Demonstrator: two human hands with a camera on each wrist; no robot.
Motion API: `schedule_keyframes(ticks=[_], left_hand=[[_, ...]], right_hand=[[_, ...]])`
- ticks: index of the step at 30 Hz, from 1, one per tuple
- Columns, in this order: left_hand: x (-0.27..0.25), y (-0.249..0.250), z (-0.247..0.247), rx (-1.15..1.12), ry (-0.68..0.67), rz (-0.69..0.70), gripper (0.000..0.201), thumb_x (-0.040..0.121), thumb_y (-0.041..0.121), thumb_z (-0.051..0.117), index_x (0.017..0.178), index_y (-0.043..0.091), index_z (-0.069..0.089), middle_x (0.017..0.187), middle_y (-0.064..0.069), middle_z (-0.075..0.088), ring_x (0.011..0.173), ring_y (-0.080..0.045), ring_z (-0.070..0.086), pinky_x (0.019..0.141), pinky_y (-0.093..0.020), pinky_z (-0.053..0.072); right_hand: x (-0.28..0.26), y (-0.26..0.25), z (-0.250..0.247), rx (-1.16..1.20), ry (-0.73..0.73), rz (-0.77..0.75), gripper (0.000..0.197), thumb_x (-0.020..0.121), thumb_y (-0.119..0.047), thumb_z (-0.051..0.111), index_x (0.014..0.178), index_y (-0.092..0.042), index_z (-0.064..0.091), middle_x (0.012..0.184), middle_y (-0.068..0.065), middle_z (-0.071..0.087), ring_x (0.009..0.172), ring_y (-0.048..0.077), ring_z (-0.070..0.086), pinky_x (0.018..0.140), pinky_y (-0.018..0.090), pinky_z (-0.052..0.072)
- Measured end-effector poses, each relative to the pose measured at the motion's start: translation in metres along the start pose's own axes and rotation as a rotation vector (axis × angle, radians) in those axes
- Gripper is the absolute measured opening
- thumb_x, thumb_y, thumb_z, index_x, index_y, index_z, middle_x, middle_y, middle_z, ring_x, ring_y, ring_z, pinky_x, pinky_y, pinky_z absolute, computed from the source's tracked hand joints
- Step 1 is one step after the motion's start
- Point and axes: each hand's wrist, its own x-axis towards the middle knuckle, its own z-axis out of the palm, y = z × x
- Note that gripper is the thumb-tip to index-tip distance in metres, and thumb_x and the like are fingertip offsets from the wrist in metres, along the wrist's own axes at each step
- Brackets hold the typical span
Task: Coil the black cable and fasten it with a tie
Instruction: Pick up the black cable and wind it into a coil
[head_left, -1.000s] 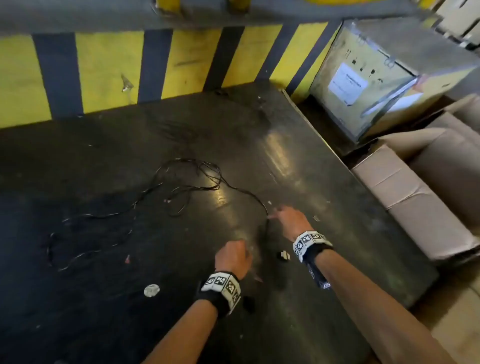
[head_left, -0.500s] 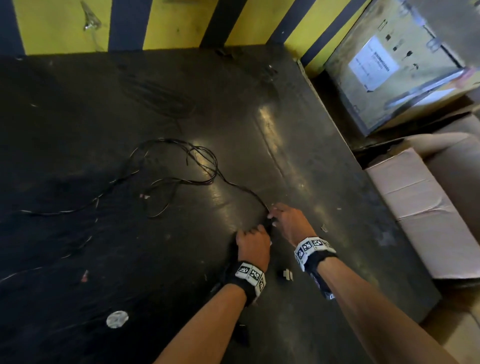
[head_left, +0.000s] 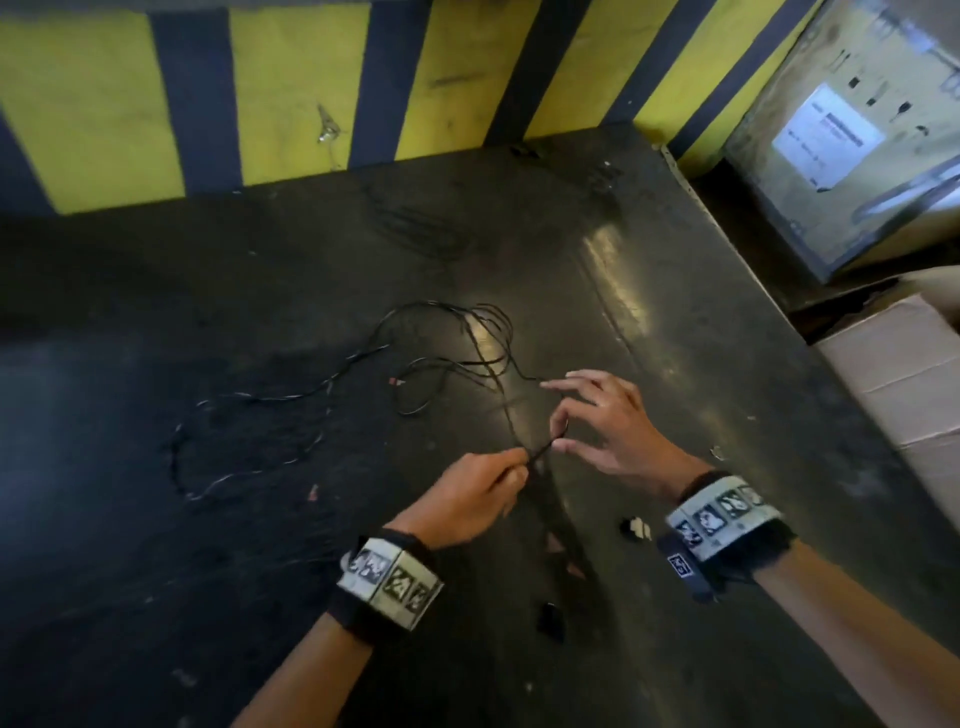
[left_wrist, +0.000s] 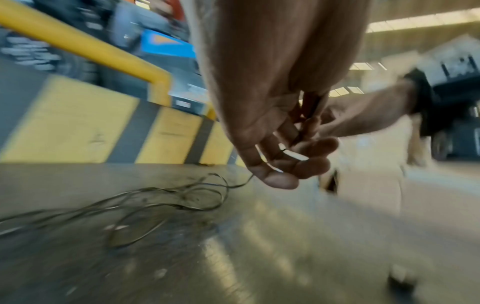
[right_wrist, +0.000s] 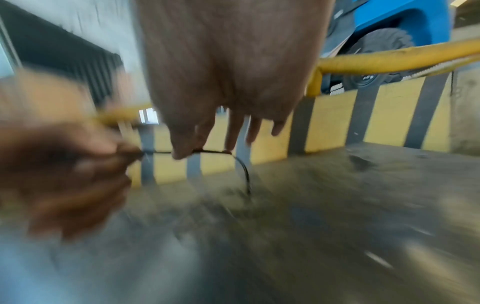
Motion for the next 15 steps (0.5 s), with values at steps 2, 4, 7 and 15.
schedule_keyframes(ticks=[2, 4, 7, 15], left_hand=[[-0.048, 0.017, -0.013, -0.141, 0.056, 0.040, 0.025, 0.106, 0.020, 0.039, 0.101, 0.008, 0.060, 0.091, -0.020, 0.065, 0.082, -0.029, 0.064, 0.078, -0.039, 0.054], [-0.092, 0.036, -0.020, -0.220, 0.127, 0.123, 0.030, 0.106, 0.016, 0.037, 0.102, -0.003, 0.060, 0.092, -0.023, 0.064, 0.086, -0.032, 0.064, 0.081, -0.038, 0.053], [-0.149, 0.066, -0.024, -0.266, 0.231, 0.249, 0.030, 0.106, 0.010, 0.035, 0.101, 0.000, 0.063, 0.093, -0.018, 0.066, 0.088, -0.028, 0.064, 0.084, -0.038, 0.052], [-0.277, 0.130, -0.012, -0.369, 0.486, 0.482, 0.036, 0.107, 0.010, 0.030, 0.123, -0.011, 0.055, 0.110, -0.025, 0.066, 0.106, -0.032, 0.066, 0.100, -0.047, 0.052]], right_hand=[[-0.001, -0.040, -0.032, 0.229, -0.024, -0.089, 0.021, 0.089, -0.047, 0.060, 0.098, -0.029, 0.066, 0.119, -0.019, 0.067, 0.125, 0.006, 0.054, 0.110, 0.038, 0.033], [-0.004, -0.084, -0.063, 0.390, -0.039, -0.188, 0.010, 0.091, -0.033, 0.068, 0.097, -0.025, 0.068, 0.103, -0.010, 0.070, 0.104, 0.005, 0.063, 0.097, 0.022, 0.045], [-0.009, -0.143, -0.101, 0.525, -0.038, -0.299, 0.005, 0.091, -0.019, 0.071, 0.095, -0.021, 0.069, 0.096, -0.006, 0.070, 0.095, 0.013, 0.067, 0.090, 0.023, 0.051], [-0.041, -0.268, -0.139, 0.744, -0.014, -0.542, 0.011, 0.091, -0.011, 0.066, 0.099, -0.003, 0.066, 0.094, 0.000, 0.069, 0.089, 0.008, 0.067, 0.082, 0.018, 0.053]])
